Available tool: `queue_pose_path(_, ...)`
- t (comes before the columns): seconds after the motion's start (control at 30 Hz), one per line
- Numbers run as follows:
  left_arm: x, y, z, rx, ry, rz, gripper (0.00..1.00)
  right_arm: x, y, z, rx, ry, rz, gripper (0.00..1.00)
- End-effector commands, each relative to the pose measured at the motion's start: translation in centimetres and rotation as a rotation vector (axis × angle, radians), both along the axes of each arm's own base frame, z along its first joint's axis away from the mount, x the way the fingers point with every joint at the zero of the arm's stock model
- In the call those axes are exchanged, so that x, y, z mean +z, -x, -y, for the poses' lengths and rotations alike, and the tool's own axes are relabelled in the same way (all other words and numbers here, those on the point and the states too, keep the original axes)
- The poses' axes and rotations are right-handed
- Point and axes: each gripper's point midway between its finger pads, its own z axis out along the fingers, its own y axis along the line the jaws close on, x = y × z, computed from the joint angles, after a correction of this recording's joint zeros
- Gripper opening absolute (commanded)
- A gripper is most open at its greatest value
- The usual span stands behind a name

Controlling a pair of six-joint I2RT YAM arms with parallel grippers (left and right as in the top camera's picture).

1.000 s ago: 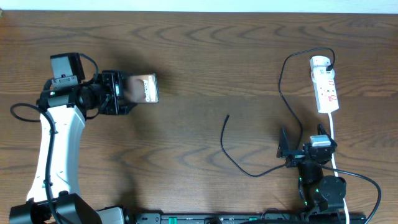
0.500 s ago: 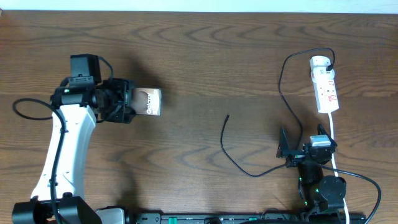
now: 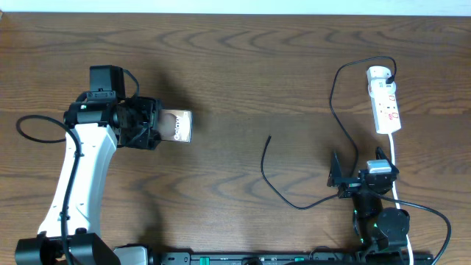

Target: Plug charger to phone and switch on socket

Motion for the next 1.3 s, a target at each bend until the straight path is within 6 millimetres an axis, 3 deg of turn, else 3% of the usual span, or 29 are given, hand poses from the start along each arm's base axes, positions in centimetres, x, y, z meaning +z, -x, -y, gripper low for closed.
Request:
queue_pose_path(0.0, 1.8, -0.7, -0.2, -0.012, -0.022, 0.062, 0.07, 0.2, 0.2, -1.6, 0.086, -0.121, -0.007, 0.99)
queue_pose_path(0.17, 1.8, -0.7, -0.3, -0.010, -0.029, 0.062, 0.07, 1.1, 0.6, -2.9, 0.161, -0.189, -0.002, 0.99)
queue_pose_path(0.43, 1.2, -0.8, -0.3, -0.009, -0.027, 0.042, 0.07, 7.1, 1.0, -2.9, 0.166, -0.190, 0.066, 0.99)
queue_pose_path(0.7, 0.2, -0.9, -0.3, -0.004, -0.022, 0.009, 0.07, 8.2, -2.0, -3.9, 0.184, -0.191, -0.174, 0.99)
queue_pose_path(1.0, 0.2, -0.9, -0.3, -0.004, -0.023, 0.008, 0.07, 8.8, -7.3, -9.3, 0.398, -0.283, -0.492, 0.99)
queue_pose_path(1.1, 0.2, -0.9, -0.3, -0.004, -0.023, 0.008, 0.07, 8.5, -8.5, -12.5, 0.472, -0.281, -0.593, 0.99)
queue_pose_path(1.27, 0.2, -0.9, -0.3, -0.004, -0.023, 0.008, 0.07, 8.2, -8.8, -18.1, 0.603, -0.235, -0.662, 0.99)
